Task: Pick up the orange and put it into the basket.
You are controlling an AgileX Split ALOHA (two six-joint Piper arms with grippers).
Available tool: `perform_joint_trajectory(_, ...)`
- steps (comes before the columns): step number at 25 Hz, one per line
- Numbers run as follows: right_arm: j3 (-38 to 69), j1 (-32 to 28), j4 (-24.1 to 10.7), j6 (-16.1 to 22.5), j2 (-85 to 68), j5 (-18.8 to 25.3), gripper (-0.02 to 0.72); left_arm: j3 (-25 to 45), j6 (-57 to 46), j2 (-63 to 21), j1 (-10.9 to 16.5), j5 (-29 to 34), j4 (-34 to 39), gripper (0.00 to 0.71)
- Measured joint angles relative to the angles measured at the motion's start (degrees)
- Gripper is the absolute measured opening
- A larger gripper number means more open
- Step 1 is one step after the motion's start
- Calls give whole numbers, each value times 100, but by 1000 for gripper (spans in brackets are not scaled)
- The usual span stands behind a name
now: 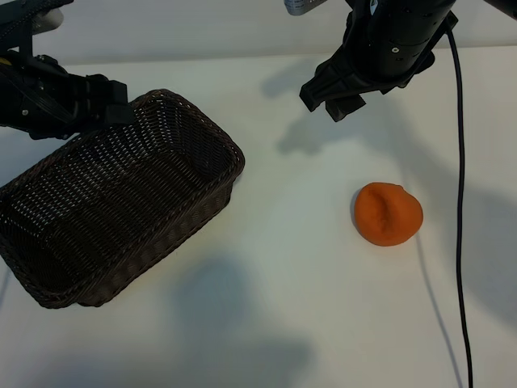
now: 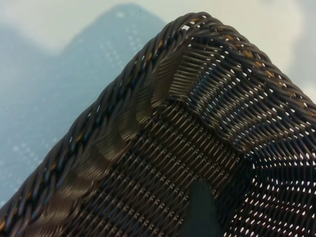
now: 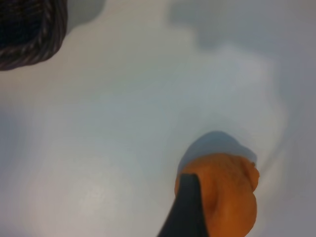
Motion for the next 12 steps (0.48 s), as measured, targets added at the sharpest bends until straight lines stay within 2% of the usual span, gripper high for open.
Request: perform_joint_trajectory(12,0,0,0,0,0,-6,595,0,5,0,0,-111,0,589)
